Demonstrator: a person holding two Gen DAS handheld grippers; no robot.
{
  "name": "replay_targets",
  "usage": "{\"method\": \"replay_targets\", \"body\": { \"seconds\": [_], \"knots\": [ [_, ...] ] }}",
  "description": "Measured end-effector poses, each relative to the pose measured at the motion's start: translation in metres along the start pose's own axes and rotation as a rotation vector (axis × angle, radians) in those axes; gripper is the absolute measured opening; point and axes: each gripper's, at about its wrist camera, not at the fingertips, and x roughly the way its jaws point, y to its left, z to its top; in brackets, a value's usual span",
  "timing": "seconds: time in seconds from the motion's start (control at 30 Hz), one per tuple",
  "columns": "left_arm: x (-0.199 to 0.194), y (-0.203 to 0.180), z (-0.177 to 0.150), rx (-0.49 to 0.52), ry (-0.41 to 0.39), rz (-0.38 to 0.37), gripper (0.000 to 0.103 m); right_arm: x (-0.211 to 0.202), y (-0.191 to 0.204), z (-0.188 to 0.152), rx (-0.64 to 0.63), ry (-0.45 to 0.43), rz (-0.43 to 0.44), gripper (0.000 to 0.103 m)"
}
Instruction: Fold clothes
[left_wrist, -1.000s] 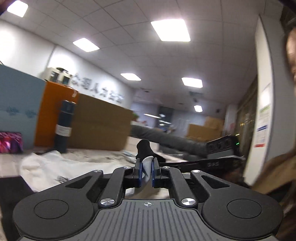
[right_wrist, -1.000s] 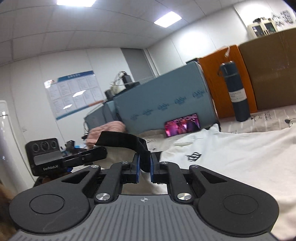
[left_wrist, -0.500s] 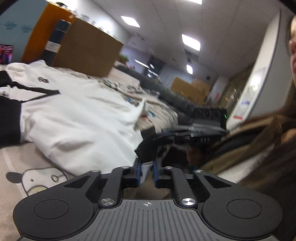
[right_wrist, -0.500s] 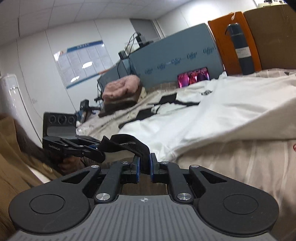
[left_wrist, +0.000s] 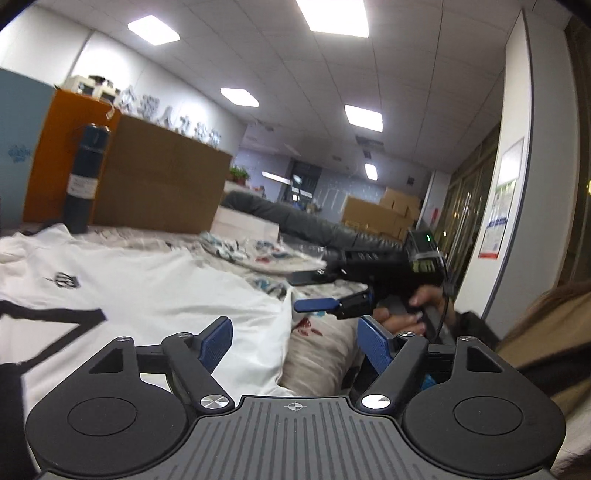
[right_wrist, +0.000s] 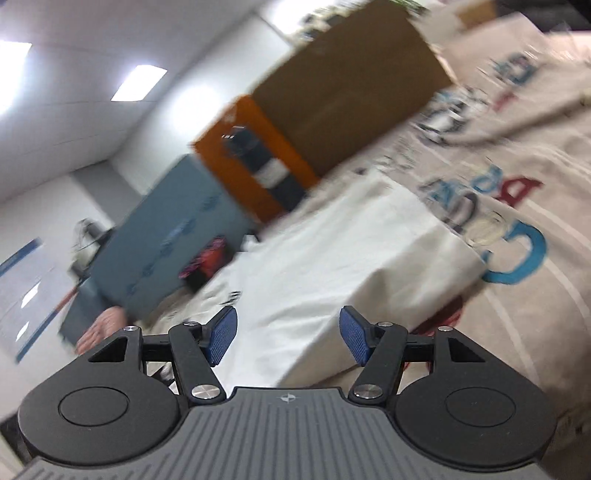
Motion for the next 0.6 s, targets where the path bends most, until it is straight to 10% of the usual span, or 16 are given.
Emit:
{"method": "replay_targets", "body": {
  "seconds": [0.13, 0.27, 0.43, 0.6],
  "knots": [
    [0.028, 0.003, -0.009, 0.021, 0.110, 0.004, 0.076, 0.025, 0.001, 0.001, 0.053, 0.085, -0.139, 0.056],
    [0.023, 0.009, 0.000, 0.040, 0.102, 0.053, 0.076, 0.023, -0.005, -0.011, 0.034, 0.087, -0.262, 0.006],
    [0.024, 0.020, 0.022, 0.055, 0.068, 0.101, 0.076, -0.019, -0.016, -0.035, 0.070, 0.049, -0.270, 0.003],
    [0.048, 0.026, 0.010, 0.061, 0.216, 0.148, 0.076, -0.050, -0.015, -0.046, 0.008, 0.023, -0.296, 0.008]
  ]
}}
